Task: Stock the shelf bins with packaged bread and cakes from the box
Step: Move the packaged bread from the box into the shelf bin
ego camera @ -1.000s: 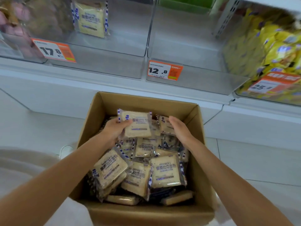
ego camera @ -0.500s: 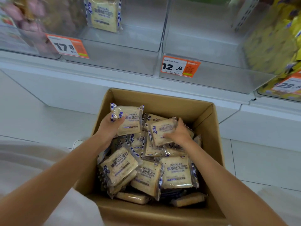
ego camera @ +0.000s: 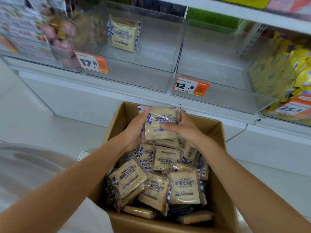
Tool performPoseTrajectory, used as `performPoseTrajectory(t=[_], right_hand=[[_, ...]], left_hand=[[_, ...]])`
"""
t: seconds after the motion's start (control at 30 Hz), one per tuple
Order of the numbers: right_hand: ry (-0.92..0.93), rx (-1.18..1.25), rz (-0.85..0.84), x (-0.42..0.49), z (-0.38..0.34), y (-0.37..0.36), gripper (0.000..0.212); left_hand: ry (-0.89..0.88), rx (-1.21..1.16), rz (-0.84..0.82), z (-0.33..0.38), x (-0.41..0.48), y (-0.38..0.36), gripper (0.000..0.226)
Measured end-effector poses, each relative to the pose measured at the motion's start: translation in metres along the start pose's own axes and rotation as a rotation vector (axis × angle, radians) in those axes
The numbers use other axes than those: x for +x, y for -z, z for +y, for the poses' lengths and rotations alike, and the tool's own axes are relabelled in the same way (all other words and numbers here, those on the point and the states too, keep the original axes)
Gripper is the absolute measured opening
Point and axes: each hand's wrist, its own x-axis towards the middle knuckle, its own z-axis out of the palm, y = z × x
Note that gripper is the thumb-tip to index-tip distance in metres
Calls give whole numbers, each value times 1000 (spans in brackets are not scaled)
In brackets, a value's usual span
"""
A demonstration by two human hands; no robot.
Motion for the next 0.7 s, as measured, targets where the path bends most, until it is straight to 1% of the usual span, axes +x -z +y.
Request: performPoseTrajectory(t=[0.03, 0.07, 0.1, 0.13, 0.17, 0.23, 0.3, 0.33, 0.37, 0.43, 0.5, 0.57, 0.63, 0.7], right_hand=[[-8, -25, 0, -2, -12, -6, 93], [-26, 7, -19, -2, -21, -9, 111], [-48, 76, -41, -2, -31, -11, 127], [-63, 167, -57, -1, -39, -11, 134], [-68, 235, -67, -4, -52, -13, 131], [-37, 238, -61, -3, -72, -15, 109], [38, 194, -63, 1, -96, -24, 77], [69, 186, -51, 8, -107, -28, 65], [93, 188, -17, 17, -120, -33, 57], [138, 221, 73, 41, -148, -39, 51], [167, 308, 119, 68, -178, -43, 46], [192, 338, 155, 97, -202, -47, 35], [200, 328, 170, 132, -214, -55, 37], [213, 288, 201, 173, -218, -65, 46]], left_hand=[[-40, 41, -6, 6, -2, -1, 37], [-84, 94, 36, 12, -4, 2, 42], [-116, 112, 85, 18, -5, 7, 56], [-136, 98, 93, 24, -4, 15, 68], [-150, 77, 86, 33, -8, 21, 71], [-197, 79, 52, 52, -12, 34, 60], [-278, 192, 87, 77, -14, 44, 52], [-331, 264, 124, 89, -10, 51, 51], [-384, 332, 171, 105, -8, 58, 50], [-524, 404, 299, 137, 1, 75, 53], [-669, 393, 453, 167, 12, 99, 62], [-789, 440, 622, 193, 27, 129, 61], [-860, 620, 804, 215, 45, 163, 54], [-885, 820, 952, 229, 64, 193, 49]])
